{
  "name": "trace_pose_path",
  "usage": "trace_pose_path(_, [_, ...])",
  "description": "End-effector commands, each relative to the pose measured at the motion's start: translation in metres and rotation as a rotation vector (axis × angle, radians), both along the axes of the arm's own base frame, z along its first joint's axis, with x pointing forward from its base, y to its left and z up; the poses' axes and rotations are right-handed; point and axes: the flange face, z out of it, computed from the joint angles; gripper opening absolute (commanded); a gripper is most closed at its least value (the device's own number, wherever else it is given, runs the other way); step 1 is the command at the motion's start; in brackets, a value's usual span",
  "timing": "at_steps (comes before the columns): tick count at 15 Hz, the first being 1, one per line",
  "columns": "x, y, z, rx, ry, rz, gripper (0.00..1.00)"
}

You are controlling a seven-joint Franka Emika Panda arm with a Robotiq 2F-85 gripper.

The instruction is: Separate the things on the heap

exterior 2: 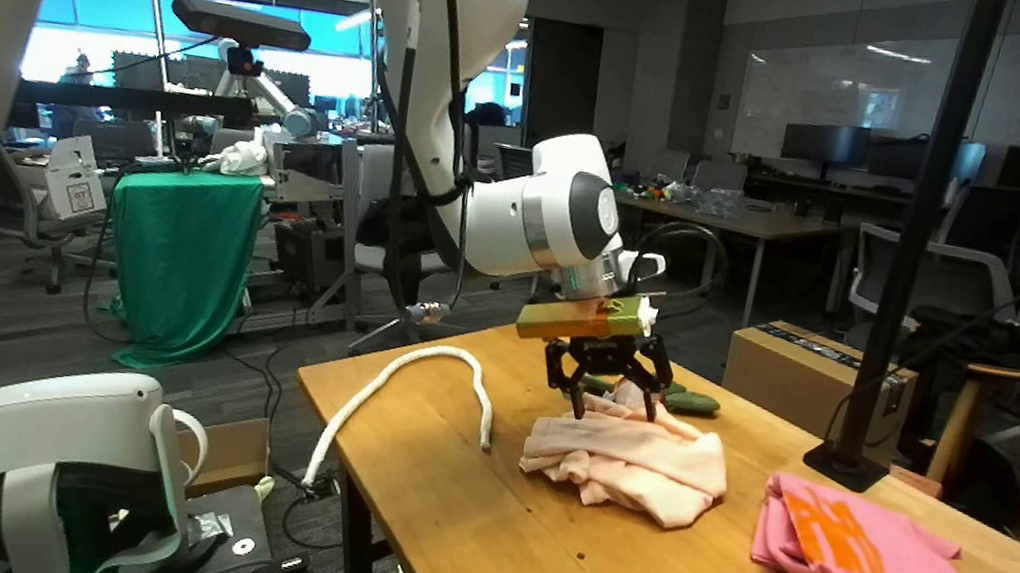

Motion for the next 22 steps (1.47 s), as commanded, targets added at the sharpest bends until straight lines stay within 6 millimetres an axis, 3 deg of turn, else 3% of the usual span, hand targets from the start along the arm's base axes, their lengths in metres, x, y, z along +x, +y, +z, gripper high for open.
trace_pose_path(1, [0.003, -0.008, 0.0, 0.03, -0.034, 0.003, 1.0])
trace_pose_path(13, [0.004, -0.023, -0.022, 0.085, 0.02, -0.027, 1.0])
trace_pose_path(22, [0.005, -0.032, -0.029, 0.177, 0.09, -0.007, 1.0])
